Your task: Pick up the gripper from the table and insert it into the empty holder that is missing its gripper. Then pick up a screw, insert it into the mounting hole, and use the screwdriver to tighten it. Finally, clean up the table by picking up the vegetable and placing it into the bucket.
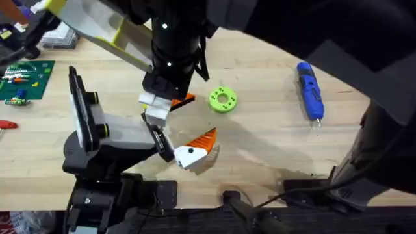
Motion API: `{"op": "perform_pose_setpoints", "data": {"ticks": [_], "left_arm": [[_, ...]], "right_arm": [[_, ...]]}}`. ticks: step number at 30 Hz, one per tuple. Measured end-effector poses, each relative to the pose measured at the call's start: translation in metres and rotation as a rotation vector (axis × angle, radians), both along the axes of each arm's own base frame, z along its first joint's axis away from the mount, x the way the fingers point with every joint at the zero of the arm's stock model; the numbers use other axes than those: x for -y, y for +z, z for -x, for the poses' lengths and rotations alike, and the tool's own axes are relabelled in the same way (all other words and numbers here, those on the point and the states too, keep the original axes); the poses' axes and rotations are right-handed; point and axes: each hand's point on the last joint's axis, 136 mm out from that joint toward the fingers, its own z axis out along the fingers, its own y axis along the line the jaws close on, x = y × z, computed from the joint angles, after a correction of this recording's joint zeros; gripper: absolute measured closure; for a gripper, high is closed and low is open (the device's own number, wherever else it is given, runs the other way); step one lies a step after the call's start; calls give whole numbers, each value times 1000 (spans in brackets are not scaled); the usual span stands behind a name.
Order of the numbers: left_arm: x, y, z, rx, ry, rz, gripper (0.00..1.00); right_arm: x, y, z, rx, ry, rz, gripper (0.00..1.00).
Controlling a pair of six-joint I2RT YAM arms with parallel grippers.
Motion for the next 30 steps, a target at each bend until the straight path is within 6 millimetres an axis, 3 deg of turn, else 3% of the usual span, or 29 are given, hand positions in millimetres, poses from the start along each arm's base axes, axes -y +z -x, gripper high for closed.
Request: {"op": "perform_pose_setpoints", "data": {"ticks": [6,10,21,30], "left_arm": [[0,0,0,3,-1,-2,6],[0,0,0,3,-2,-2,6],[0,0,0,3,-2,-2,6],[0,0,0,3,-2,-2,6]], "right_arm": [[10,8,11,-22,7,10,5],[28,23,18,-32,-2,18,5],[90,56,-3,-26,-139,16,5],[96,57,-9,-24,-163,14,5]]}}
